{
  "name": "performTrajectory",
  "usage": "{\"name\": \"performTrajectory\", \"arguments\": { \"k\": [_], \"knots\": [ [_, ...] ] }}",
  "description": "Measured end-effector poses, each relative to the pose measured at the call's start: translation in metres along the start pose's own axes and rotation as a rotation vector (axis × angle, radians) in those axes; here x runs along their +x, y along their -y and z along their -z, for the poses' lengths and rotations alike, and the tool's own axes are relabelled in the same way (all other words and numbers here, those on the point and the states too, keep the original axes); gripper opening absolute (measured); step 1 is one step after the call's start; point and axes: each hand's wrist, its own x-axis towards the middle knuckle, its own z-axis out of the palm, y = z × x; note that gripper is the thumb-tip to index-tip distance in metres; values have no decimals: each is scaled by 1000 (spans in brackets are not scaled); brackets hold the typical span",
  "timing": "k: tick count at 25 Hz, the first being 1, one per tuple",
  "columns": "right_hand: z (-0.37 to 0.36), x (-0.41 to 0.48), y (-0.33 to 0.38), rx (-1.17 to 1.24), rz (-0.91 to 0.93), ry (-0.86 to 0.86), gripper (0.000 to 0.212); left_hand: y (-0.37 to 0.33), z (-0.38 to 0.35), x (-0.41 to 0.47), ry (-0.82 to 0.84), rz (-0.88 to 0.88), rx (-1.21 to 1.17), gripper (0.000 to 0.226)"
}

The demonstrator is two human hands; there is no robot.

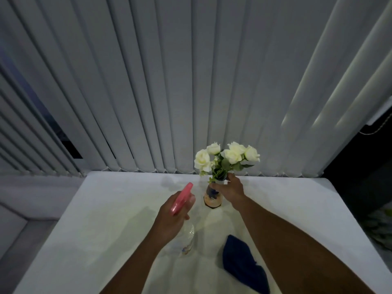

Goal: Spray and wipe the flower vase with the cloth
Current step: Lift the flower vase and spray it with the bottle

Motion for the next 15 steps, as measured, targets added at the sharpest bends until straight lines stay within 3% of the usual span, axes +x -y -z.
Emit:
{"name": "performTrajectory", "arguments": {
  "k": [5,9,15],
  "knots": [
    [-2,5,6,52,38,-50,45,3,0,2,-51,-20,22,28],
    [23,-6,37,-2,236,-78,28,-3,5,7,-96,-51,-41,21],
    [86,-29,143,-20,493,-120,20,-58,14,19,-242,-222,-65,48]
  ]
}}
